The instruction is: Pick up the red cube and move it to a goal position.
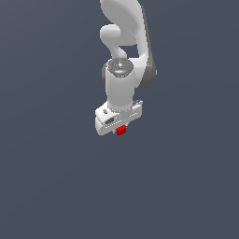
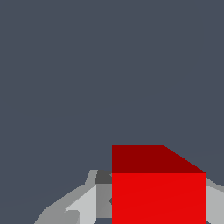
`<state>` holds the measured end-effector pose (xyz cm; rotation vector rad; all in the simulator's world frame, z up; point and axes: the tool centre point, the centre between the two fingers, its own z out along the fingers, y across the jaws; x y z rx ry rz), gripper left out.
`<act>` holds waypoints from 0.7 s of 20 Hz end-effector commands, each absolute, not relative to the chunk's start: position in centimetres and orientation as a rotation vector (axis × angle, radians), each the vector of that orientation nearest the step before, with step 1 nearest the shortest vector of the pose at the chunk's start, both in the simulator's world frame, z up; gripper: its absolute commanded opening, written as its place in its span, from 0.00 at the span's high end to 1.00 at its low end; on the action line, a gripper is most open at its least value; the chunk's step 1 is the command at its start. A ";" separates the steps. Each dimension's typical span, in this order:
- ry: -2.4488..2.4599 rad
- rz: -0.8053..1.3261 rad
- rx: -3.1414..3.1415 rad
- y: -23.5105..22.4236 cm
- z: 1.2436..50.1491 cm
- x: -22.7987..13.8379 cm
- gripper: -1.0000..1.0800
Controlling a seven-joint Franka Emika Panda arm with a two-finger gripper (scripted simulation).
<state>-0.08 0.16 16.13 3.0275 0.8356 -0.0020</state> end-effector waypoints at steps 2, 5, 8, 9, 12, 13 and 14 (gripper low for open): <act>0.836 -0.001 3.027 1.2 20.3 -0.9 1.00; 0.837 -0.001 3.027 2.1 23.9 -1.5 1.00; 0.837 -0.001 3.027 2.9 27.4 -2.1 1.00; 0.837 -0.001 3.027 3.2 28.4 -2.3 1.00; 0.838 -0.001 3.027 4.0 31.5 -2.8 1.00; 0.838 -0.001 3.027 4.2 32.4 -3.0 1.00; 0.838 -0.001 3.027 4.4 33.3 -3.1 1.00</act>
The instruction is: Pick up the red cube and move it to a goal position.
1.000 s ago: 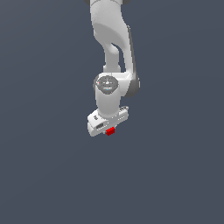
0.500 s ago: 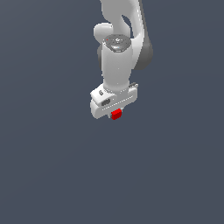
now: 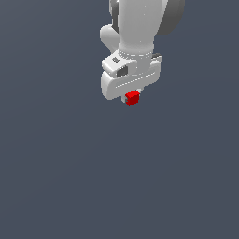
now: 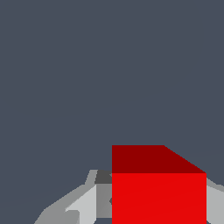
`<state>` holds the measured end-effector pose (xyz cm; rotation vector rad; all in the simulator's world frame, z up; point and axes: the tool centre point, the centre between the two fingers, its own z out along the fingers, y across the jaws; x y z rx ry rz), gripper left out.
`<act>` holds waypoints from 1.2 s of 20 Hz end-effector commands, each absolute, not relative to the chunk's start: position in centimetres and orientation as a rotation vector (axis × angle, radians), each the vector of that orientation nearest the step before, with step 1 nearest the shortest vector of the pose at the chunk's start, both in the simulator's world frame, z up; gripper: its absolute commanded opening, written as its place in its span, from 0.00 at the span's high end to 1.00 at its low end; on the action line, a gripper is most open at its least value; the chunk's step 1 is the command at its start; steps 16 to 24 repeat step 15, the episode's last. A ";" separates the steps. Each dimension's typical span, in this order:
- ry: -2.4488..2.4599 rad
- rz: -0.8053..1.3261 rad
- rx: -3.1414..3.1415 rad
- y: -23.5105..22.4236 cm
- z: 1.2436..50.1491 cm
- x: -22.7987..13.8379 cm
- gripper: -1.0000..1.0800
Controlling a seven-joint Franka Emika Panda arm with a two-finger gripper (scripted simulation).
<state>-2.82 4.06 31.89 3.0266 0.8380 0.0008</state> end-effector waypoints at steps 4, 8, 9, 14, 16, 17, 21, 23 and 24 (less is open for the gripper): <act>0.837 0.000 3.028 5.1 36.3 -3.5 1.00; 0.837 0.000 3.028 5.6 38.2 -3.7 1.00; 0.837 0.000 3.028 5.7 38.6 -3.7 1.00; 0.836 0.000 3.028 5.8 39.5 -3.8 1.00; 0.836 0.000 3.028 5.9 39.6 -3.8 1.00; 0.836 0.000 3.028 5.9 39.6 -3.8 1.00; 0.836 0.000 3.028 5.9 39.6 -3.8 1.00; 0.836 0.000 3.028 5.9 39.6 -3.8 1.00; 0.836 0.000 3.028 5.9 39.6 -3.8 1.00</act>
